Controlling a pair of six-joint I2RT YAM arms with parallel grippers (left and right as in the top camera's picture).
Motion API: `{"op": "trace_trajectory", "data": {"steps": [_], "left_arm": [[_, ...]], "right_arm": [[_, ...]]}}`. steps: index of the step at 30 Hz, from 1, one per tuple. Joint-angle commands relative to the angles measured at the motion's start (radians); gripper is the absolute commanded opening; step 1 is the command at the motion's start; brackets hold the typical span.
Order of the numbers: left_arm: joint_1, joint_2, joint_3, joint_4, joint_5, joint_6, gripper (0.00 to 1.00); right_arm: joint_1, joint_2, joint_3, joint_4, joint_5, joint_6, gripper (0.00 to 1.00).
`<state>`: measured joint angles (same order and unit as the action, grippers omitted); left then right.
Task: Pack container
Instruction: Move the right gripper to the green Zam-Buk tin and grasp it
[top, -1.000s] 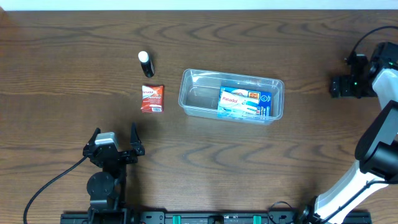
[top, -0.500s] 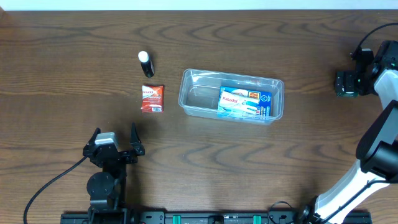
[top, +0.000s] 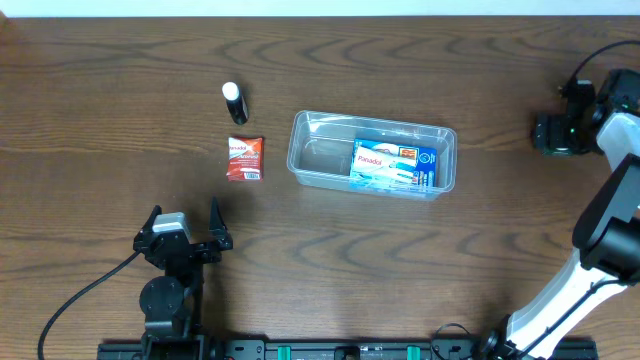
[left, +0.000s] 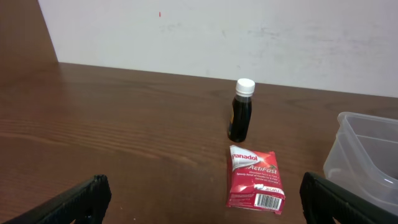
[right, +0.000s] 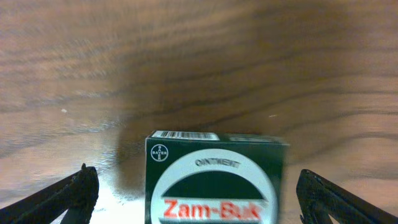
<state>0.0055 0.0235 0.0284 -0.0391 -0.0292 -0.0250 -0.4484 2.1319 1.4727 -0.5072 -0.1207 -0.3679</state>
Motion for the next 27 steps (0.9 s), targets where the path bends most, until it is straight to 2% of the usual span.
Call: {"op": "trace_trajectory", "data": {"steps": [1,3,7,15,20,27], "left_arm": [[0.005,0.0,-0.024,-0.03,-0.008,0.01,0.98],[0.005,0.0,-0.024,-0.03,-0.008,0.01,0.98],[0.005,0.0,-0.024,-0.03,-0.008,0.01,0.98],[0.005,0.0,-0.024,-0.03,-0.008,0.01,0.98],[0.005,0.0,-0.024,-0.03,-0.008,0.01,0.98],[0.005,0.0,-0.024,-0.03,-0.008,0.01,0.98]], "right_arm": [[-0.014,0.03,0.004,0.003,-0.027,0.016,0.99],[-0.014,0.03,0.004,0.004,-0.026,0.016,0.99],[-0.016,0.03,0.004,0.005,-0.026,0.016,0.92],[-0.016,0.03,0.004,0.001,-0.026,0.023,0.67],[-0.016,0.024,0.006,0.01,-0.025,0.097,0.65],[-0.002,-0.032,0.006,-0.003,-0.026,0.107,0.64]]}}
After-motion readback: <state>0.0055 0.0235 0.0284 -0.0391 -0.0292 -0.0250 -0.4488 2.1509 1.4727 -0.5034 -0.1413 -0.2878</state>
